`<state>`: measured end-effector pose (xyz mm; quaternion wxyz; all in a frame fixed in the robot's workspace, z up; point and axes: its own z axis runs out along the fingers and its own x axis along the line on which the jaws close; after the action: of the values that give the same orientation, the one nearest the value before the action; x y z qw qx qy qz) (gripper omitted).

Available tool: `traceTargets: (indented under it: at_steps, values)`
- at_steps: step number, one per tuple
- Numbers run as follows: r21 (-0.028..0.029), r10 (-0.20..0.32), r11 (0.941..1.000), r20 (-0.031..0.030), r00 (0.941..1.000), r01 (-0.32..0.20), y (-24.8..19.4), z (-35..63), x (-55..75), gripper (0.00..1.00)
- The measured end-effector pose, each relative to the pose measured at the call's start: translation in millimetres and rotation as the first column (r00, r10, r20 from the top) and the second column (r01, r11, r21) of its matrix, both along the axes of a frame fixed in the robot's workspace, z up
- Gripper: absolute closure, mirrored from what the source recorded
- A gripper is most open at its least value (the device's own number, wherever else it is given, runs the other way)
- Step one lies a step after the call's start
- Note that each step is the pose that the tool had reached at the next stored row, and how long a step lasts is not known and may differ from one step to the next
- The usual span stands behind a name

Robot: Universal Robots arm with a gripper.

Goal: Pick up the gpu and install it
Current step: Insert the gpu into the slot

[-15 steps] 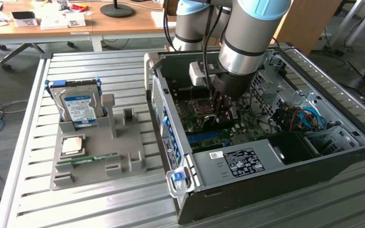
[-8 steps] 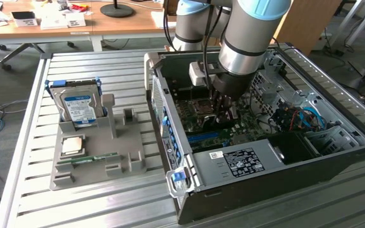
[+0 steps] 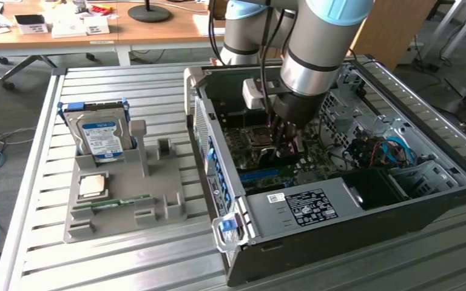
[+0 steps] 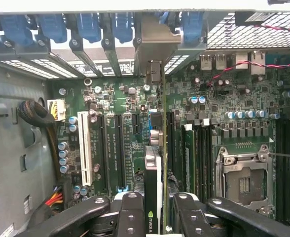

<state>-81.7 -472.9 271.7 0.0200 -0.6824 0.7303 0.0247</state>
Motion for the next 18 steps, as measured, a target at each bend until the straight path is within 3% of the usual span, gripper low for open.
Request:
traceTargets:
  at_steps: [18]
  values:
    - [0.0001, 0.007, 1.0, 0.0, 1.0, -0.007, 0.0, -2.5, 0.7, 0.73]
